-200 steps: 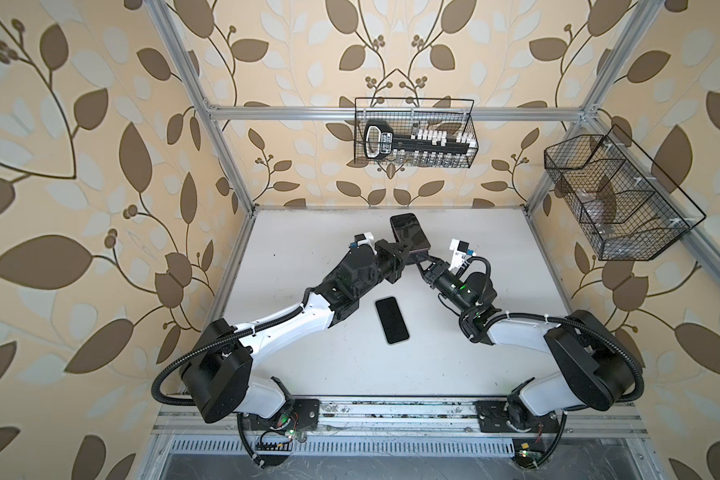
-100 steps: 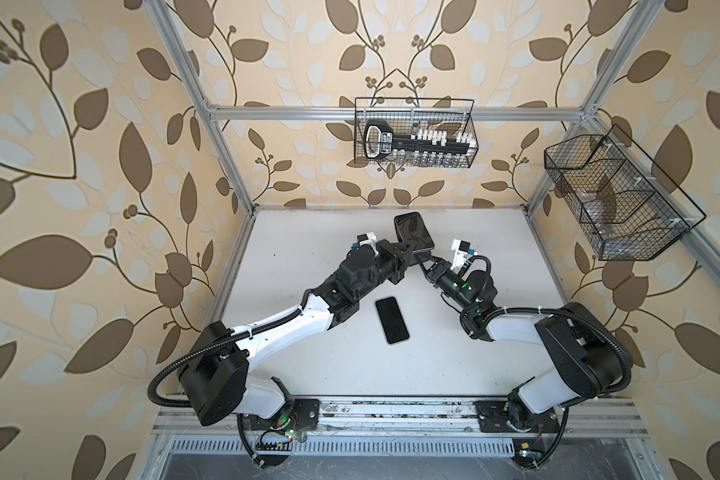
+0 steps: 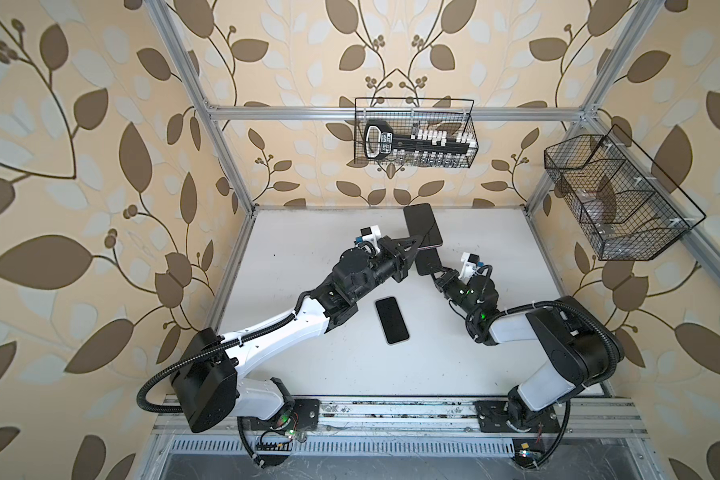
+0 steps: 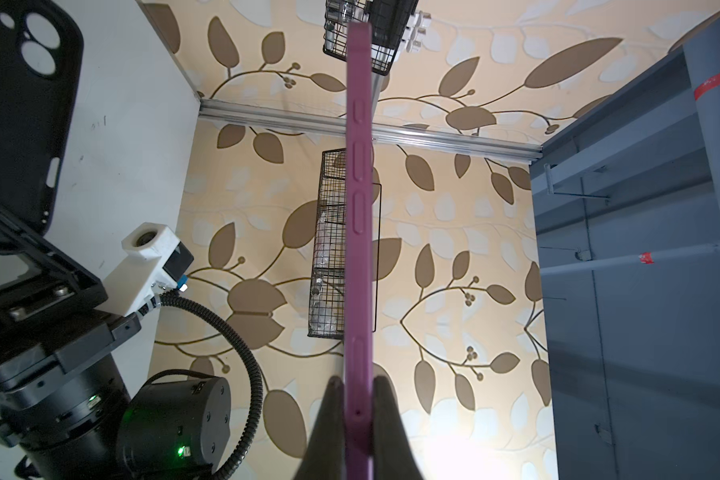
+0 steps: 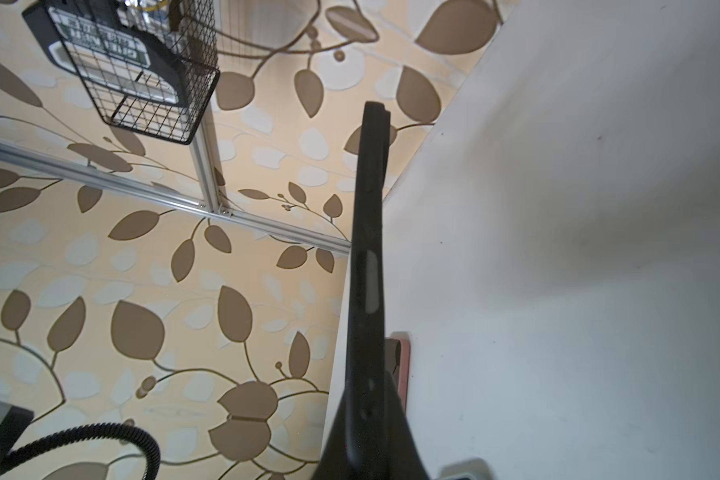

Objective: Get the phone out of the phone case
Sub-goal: 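Lower the black case onto the table and open the right gripper, then lower the pink-edged phone onto the table with the left gripper while the right gripper withdraws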

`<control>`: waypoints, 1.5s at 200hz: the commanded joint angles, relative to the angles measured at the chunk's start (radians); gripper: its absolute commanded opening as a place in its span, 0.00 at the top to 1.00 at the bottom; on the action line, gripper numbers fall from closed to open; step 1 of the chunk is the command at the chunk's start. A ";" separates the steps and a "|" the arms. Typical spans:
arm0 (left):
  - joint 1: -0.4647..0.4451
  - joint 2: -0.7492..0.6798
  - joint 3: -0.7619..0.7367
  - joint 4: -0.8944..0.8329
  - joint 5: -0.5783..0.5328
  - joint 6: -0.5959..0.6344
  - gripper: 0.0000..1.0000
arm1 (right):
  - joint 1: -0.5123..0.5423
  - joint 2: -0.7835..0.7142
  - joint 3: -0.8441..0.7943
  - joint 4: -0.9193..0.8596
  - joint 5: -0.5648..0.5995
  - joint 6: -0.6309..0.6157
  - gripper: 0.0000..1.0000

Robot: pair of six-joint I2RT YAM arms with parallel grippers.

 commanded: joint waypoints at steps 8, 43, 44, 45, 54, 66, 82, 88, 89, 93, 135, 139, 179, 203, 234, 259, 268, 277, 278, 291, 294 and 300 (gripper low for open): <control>0.002 -0.005 0.045 0.093 0.013 0.108 1.00 | -0.088 -0.053 -0.039 -0.073 -0.046 -0.049 1.00; 0.023 0.056 0.049 0.102 0.052 0.175 1.00 | -0.211 -0.110 -0.047 -0.216 -0.100 -0.123 1.00; 0.024 0.059 0.049 0.100 0.052 0.176 1.00 | -0.215 -0.113 -0.046 -0.222 -0.101 -0.127 1.00; 0.025 0.061 0.049 0.098 0.053 0.176 1.00 | -0.218 -0.116 -0.046 -0.229 -0.102 -0.129 1.00; 0.029 0.075 0.052 0.099 0.061 0.196 1.00 | -0.250 -0.136 -0.042 -0.280 -0.107 -0.155 1.00; 0.035 0.092 0.054 0.082 0.070 0.212 1.00 | -0.285 -0.165 -0.034 -0.354 -0.109 -0.194 1.00; 0.041 0.095 0.048 0.081 0.070 0.240 1.00 | -0.331 -0.187 -0.020 -0.431 -0.124 -0.235 1.00; 0.043 0.095 0.045 0.069 0.066 0.246 1.00 | -0.351 -0.189 -0.012 -0.455 -0.131 -0.250 1.00; 0.043 0.110 0.046 0.068 0.066 0.248 1.00 | -0.354 -0.189 -0.011 -0.458 -0.132 -0.253 1.00; 0.045 0.125 0.043 0.066 0.063 0.256 1.00 | -0.365 -0.189 -0.010 -0.469 -0.139 -0.261 1.00; 0.080 0.165 0.035 0.080 0.100 0.295 1.00 | -0.467 -0.158 0.020 -0.572 -0.188 -0.347 1.00; 0.084 0.171 0.034 0.091 0.108 0.295 1.00 | -0.474 -0.154 0.021 -0.577 -0.191 -0.353 1.00; 0.109 0.229 0.023 0.140 0.140 0.282 1.00 | -0.519 -0.128 0.045 -0.643 -0.196 -0.405 0.98; 0.116 0.257 0.023 0.144 0.147 0.286 1.00 | -0.536 -0.114 0.058 -0.679 -0.197 -0.421 0.97; 0.122 0.309 0.030 0.172 0.166 0.270 1.00 | -0.542 -0.114 0.068 -0.730 -0.163 -0.441 0.85; 0.122 0.342 0.044 0.153 0.166 0.284 1.00 | -0.549 -0.111 0.071 -0.744 -0.146 -0.449 0.57; 0.123 0.355 0.047 0.144 0.160 0.303 1.00 | -0.554 -0.114 0.071 -0.754 -0.138 -0.451 0.47; 0.124 0.371 0.052 0.134 0.153 0.315 1.00 | -0.558 -0.123 0.073 -0.770 -0.122 -0.455 0.39; 0.124 0.372 0.054 0.133 0.153 0.317 1.00 | -0.559 -0.124 0.073 -0.773 -0.119 -0.456 0.38; 0.126 0.394 0.077 0.098 0.159 0.355 1.00 | -0.564 -0.144 0.078 -0.809 -0.088 -0.474 0.32; 0.127 0.399 0.082 0.084 0.157 0.364 1.00 | -0.565 -0.151 0.079 -0.818 -0.080 -0.478 0.31; 0.128 0.409 0.092 0.063 0.154 0.379 1.00 | -0.567 -0.163 0.080 -0.834 -0.063 -0.488 0.29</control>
